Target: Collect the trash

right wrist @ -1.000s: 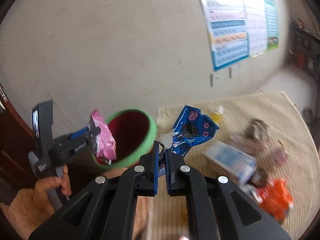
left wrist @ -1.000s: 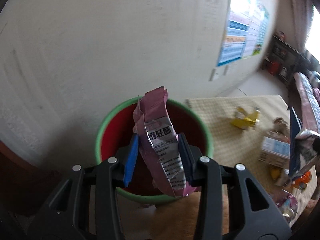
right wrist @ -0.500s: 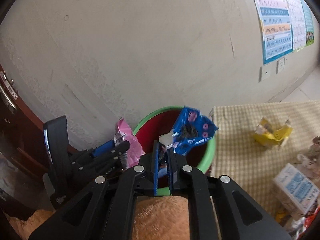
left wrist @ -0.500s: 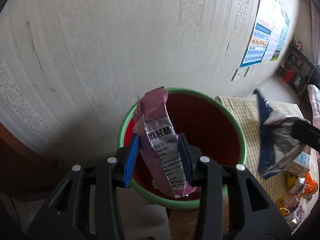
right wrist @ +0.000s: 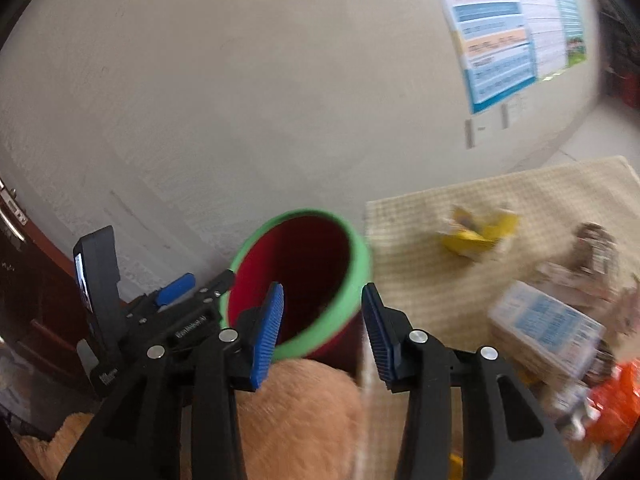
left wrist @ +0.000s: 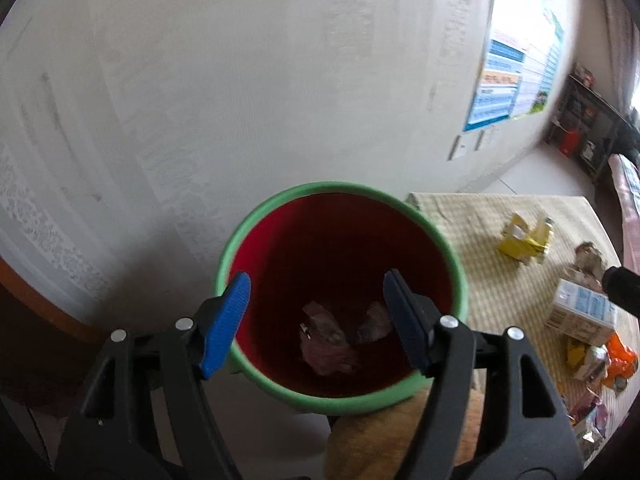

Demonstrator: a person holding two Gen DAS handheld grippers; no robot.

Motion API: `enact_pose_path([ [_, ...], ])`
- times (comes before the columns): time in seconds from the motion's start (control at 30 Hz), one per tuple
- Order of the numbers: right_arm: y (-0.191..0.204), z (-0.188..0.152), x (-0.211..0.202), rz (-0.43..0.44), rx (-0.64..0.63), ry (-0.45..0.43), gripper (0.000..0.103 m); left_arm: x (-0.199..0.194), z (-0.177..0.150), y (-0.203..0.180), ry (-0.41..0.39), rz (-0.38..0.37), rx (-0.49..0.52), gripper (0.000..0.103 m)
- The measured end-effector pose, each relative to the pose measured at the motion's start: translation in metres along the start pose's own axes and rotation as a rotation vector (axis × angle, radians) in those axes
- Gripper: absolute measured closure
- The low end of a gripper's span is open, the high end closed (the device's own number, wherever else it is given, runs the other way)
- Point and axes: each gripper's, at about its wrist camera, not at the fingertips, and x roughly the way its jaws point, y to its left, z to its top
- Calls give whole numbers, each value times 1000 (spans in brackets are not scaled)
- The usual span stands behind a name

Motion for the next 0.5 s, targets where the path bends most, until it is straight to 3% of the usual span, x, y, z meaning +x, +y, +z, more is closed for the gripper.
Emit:
enact_pose_path([
  [0.2,-55,-21,-55,-169,43,-50,55,-15,-3,-37,-5,-70,61,37],
  [0.4,-135,-61,-102,-495,128,-48,47,-24,-10,-78,30,-158,107,37],
  [0.5,-177,-90,-112,-571,235,-7,47,-25,-12,-104,68,-219,118,31],
])
